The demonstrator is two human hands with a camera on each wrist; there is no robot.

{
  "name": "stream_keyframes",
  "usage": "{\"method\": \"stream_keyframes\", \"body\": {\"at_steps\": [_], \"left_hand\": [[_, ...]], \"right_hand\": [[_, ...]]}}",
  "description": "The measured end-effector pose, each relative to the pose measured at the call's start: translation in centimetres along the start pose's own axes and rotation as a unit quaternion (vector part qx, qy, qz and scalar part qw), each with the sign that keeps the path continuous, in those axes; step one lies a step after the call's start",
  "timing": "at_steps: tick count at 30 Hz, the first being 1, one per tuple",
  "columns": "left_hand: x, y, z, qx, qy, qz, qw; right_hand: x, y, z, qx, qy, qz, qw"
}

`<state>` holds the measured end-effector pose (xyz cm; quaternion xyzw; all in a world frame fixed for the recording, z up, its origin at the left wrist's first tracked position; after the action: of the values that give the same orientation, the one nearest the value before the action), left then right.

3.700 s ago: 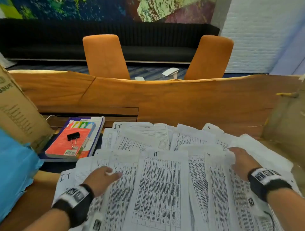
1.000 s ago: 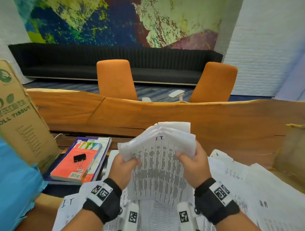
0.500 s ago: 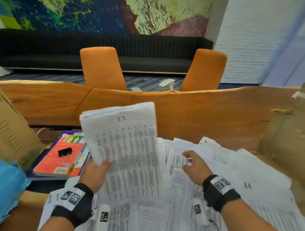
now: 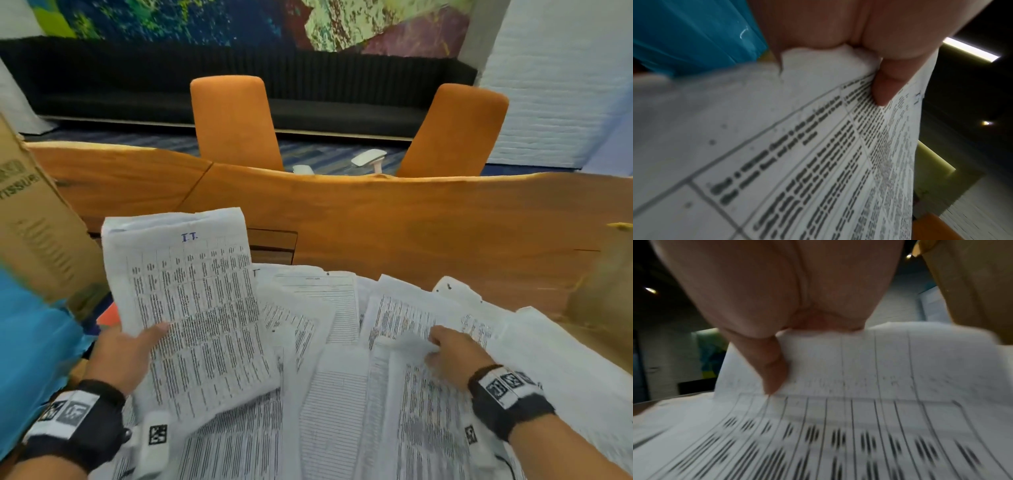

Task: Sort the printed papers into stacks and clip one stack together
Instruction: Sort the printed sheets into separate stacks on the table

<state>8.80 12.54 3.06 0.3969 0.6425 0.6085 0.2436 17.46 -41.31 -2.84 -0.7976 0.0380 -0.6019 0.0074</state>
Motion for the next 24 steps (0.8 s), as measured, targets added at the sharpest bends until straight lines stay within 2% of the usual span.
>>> {"method": "stream_keyframes", "body": {"at_steps": [4,8,12,15,19,23,24], "left_hand": [[1.1,0.3,-0.3,-0.001,0.005,0.007,1.0],[2.0,0.5,-0.9,-0.003,0.015,-0.008,1.0],[4.1,0.2,-0.7,0.001,0.038,-0.04,0.998],[4.5,0.0,-0.6,0.0,0.036,-0.046,0.998],[4.2,-0.7,-0.8,-0.003,0.024,-0.042,0.999],[3.4,-1.0,-0.3,0.0,0.01,-0.032,0.999],[3.0,-1.1,-0.1,0.0,0.003,-0.026,1.0]], "right_hand": [[-1.5,-2.8,-1.0,0.056,-0.031,-0.015,0.998],[-5.1,-2.5,-0.8,0.031,-0.049,-0.075,0.995],[-4.1,-3.4,0.0,0.048,0.034,-0.067,0.996],[-4.3,-2.9,-0.7,0.067,0.07,-0.071,0.993],[-5.3,-2.7,-2.4,0.076,0.09,-0.089,0.989],[-3.4,-3.9,-3.7,0.073,0.113,-0.1,0.986],[-2.9,-4.3,-4.0,0.063,0.088,-0.08,0.991]]}}
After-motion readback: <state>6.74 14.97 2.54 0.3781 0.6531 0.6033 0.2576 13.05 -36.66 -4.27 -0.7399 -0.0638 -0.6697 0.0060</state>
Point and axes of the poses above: each hand's wrist, its own z-axis towards the middle knuckle, its own x-axis out of the back of the hand, y = z × x, the point moved 9 cm from there along z, towards the middle knuckle, and after that the axes turned 11 degrees about -z, right-handed, at the moved point
